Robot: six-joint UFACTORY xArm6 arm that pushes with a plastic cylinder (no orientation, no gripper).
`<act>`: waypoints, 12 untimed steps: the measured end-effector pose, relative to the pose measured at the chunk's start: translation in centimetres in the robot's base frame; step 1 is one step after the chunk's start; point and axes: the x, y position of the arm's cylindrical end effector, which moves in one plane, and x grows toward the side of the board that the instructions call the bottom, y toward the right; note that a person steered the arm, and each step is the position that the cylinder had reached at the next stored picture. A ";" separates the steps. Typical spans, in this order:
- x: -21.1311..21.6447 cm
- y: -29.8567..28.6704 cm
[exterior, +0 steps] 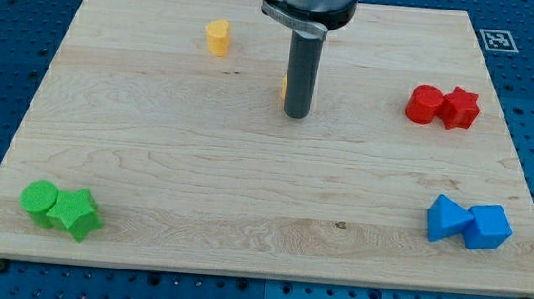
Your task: Move the yellow hexagon towards top center
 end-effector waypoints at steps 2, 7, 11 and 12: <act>-5.9 0.0; -13.9 0.0; -13.1 6.0; -13.3 6.1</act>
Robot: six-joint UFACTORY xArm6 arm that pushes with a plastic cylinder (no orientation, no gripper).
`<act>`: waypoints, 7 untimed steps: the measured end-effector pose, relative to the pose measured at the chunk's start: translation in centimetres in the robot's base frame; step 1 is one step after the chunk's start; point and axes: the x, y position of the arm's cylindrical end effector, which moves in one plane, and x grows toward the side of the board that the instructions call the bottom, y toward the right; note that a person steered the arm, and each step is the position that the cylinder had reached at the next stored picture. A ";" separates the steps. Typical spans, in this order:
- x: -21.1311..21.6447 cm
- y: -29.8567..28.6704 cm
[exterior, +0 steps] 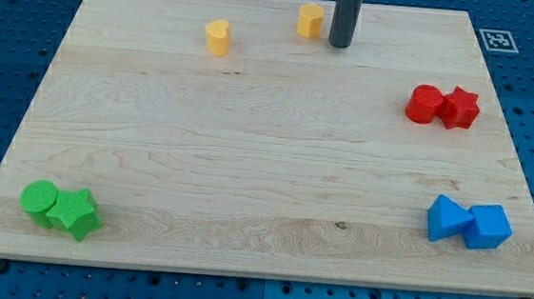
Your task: Move the yellow hexagon towards top center
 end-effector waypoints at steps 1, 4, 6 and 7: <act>-2.3 -0.1; -3.4 -3.4; -3.4 -6.0; -2.3 -6.0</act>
